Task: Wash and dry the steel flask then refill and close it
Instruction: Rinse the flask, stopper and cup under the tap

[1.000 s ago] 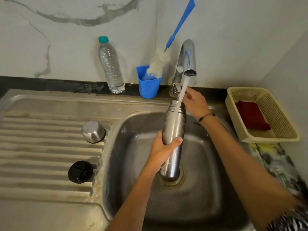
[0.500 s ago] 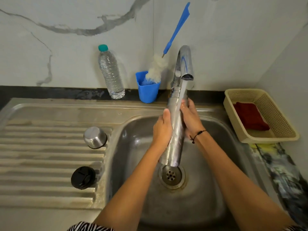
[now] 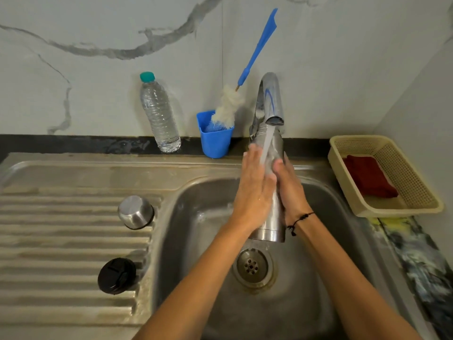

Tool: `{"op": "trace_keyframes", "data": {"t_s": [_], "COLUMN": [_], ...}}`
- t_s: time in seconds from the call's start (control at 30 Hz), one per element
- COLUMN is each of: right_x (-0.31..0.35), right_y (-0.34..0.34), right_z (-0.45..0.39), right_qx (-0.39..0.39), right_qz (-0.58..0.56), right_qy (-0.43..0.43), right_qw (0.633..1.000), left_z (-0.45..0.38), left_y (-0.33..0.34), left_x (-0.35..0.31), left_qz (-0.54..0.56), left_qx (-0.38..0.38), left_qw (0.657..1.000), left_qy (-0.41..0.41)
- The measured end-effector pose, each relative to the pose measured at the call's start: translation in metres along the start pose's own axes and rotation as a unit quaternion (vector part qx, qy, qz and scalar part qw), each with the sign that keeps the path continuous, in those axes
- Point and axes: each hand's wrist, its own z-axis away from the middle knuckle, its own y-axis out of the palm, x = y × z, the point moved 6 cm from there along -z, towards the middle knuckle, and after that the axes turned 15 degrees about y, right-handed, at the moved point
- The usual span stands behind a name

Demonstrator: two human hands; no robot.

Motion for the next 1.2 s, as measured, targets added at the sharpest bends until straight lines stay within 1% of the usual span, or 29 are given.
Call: {"op": "trace_keyframes", "data": {"t_s": [0.07,0.13,0.27,0.33,0.37,0.43,0.47,0.53,0.57,0.67,0.7,0.77,0.83,0.87,0.93,1.0,1.07,1.13,1.2], "right_x": [0.005,0.006,0.007,0.003,-0.001,-0.012,-0.017,-0.020,-0.019,-0.007,-0.002,0.007,0.014,0.015,0.015,0.014,0.010,-0.001,-0.006], "right_y": [-0.003,-0.005,-0.005,-0.002,-0.001,0.001,0.002,0.003,0.002,-0.003,-0.007,-0.011,-0.010,-0.008,-0.004,0.001,0.007,0.010,0.013], "right_z": [0.000,-0.001,0.004,0.010,0.014,0.022,0.025,0.030,0.030,0.027,0.025,0.022,0.018,0.017,0.016,0.017,0.022,0.028,0.033], "right_qx": [0.001,0.001,-0.008,0.002,0.005,0.006,0.008,0.012,0.015,0.008,-0.001,-0.016,-0.024,-0.026,-0.023,-0.010,0.013,0.031,0.046], "right_qz": [-0.010,-0.024,-0.029,-0.048,-0.058,-0.075,-0.083,-0.093,-0.104,-0.117,-0.108,-0.083,-0.063,-0.062,-0.066,-0.073,-0.068,-0.078,-0.110], "right_qy": [0.024,0.053,0.081,0.101,0.113,0.137,0.147,0.151,0.145,0.114,0.098,0.078,0.079,0.088,0.105,0.104,0.091,0.106,0.119], "right_qw": [1.000,0.998,0.996,0.994,0.992,0.988,0.986,0.984,0.984,0.987,0.989,0.993,0.995,0.994,0.992,0.992,0.994,0.991,0.986], "left_z": [0.018,0.032,0.011,-0.014,-0.028,-0.055,-0.065,-0.074,-0.074,-0.053,-0.038,0.000,0.031,0.041,0.046,0.035,0.010,-0.022,-0.040], "left_y": [0.005,0.006,0.001,-0.005,-0.010,-0.015,-0.018,-0.019,-0.018,-0.017,-0.011,-0.002,0.002,0.002,0.002,-0.002,-0.008,-0.018,-0.022], "left_x": [-0.009,-0.015,-0.014,-0.007,-0.001,0.016,0.024,0.029,0.025,-0.007,-0.017,-0.032,-0.037,-0.036,-0.031,-0.030,-0.022,-0.009,-0.005], "left_qz": [-0.027,-0.033,0.004,0.039,0.055,0.053,0.050,0.048,0.041,0.053,0.061,0.039,0.022,0.016,0.002,-0.003,0.013,0.020,0.059], "left_qx": [0.025,0.036,0.047,0.023,0.005,-0.009,-0.008,0.002,0.002,0.006,0.021,0.045,0.046,0.043,0.044,0.040,0.016,-0.018,-0.042], "left_qw": [0.998,0.997,0.999,0.998,0.997,0.996,0.995,0.990,0.990,0.996,0.997,0.998,0.998,0.998,0.999,0.999,1.000,0.998,0.993], "left_qy": [0.047,0.065,-0.003,-0.044,-0.052,-0.067,-0.089,-0.133,-0.134,-0.070,-0.041,0.004,0.034,0.034,0.018,0.002,-0.021,-0.057,-0.088]}}
